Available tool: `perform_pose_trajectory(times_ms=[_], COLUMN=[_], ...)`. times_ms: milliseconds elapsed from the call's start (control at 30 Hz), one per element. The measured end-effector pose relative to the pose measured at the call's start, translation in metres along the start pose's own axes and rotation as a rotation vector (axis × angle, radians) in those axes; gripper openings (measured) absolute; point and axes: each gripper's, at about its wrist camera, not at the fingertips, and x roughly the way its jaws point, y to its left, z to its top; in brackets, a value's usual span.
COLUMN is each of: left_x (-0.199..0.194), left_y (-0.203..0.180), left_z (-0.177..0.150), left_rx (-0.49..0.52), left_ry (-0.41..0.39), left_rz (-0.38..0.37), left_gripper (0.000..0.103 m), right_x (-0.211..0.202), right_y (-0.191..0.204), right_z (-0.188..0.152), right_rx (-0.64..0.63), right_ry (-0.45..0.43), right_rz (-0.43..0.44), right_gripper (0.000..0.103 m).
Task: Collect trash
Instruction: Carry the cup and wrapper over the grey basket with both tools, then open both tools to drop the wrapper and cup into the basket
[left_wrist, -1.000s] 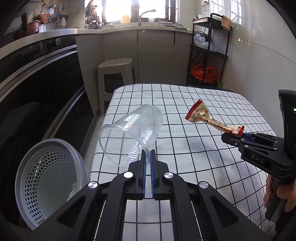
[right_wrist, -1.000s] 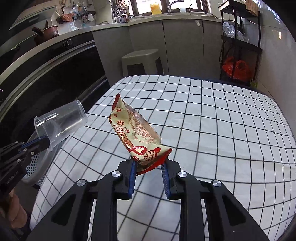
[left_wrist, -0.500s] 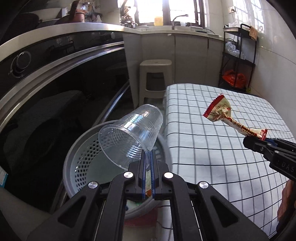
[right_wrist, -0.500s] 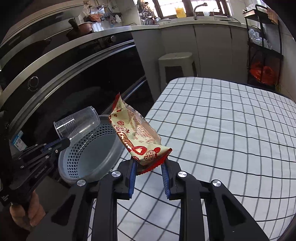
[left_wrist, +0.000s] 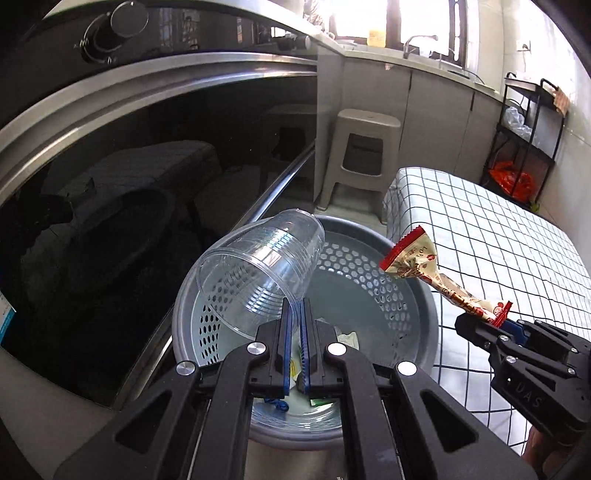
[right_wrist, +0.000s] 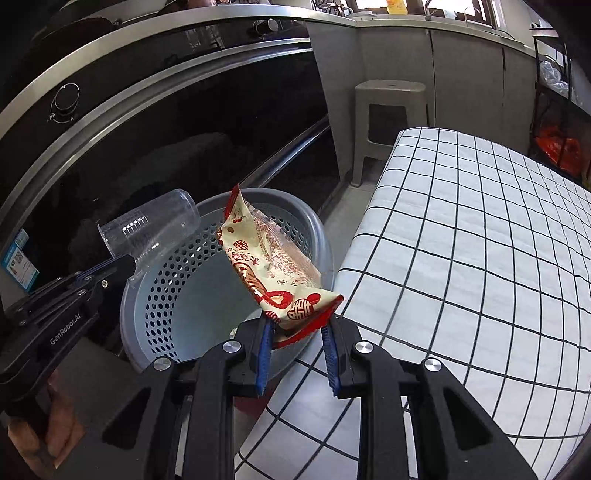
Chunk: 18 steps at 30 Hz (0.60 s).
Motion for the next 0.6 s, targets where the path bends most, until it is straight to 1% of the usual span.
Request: perform_pose_trajectory(times_ms=[100, 333, 367, 400, 433, 467, 500, 533, 567, 600], left_x=[0.004, 0.004, 0.003, 0.003, 0.003, 0.004, 0.004, 0.003, 0.001, -0.001], left_y=[0.006, 0.014, 0.015, 0.016, 0.016, 0.016, 0.017, 0.018, 0.019, 0.019], left_z=[0.001, 0.001, 0.001, 0.001, 0.0, 0.002, 0.001, 0.002, 0.002, 0.002], left_rx=[-0.013, -0.033, -0.036, -0.038, -0.041, -0.045, -0.05, -0.055, -0.059, -0.059], left_ry=[0.005, 0.006, 0.004, 0.005, 0.005, 0.008, 0.009, 0.006, -0.003, -0.012], left_rz=[0.009, 0.012, 0.014, 0.016, 0.017, 0.021, 0.023, 0.023, 0.025, 0.028], left_gripper=[0.005, 0.007, 0.007, 0.009, 0.014, 0.025, 0.031, 0.044, 0.051, 0.051], right_x=[0.007, 0.017, 0.018, 0.018, 0.016, 0.016, 0.014, 0.012, 0.011, 0.01], right_y=[0.007, 0.019, 0.021, 0.022, 0.022, 0.023, 0.023, 0.022, 0.022, 0.021], right_z=[0.003, 0.01, 0.011, 0.011, 0.012, 0.012, 0.012, 0.011, 0.011, 0.01], right_rx=[-0.013, -0.022, -0.023, -0.025, -0.026, -0.026, -0.026, -0.026, -0.026, -0.024], right_ry=[0.007, 0.014, 0.011, 0.009, 0.001, -0.006, -0.015, -0.024, -0.029, -0.031], right_rz=[-0.011, 0.004, 0.009, 0.007, 0.007, 0.01, 0.013, 0.012, 0.01, 0.009], right_gripper=[0.024, 0.025, 0.027, 0.033, 0.041, 0.045, 0.051, 0.052, 0.052, 0.052])
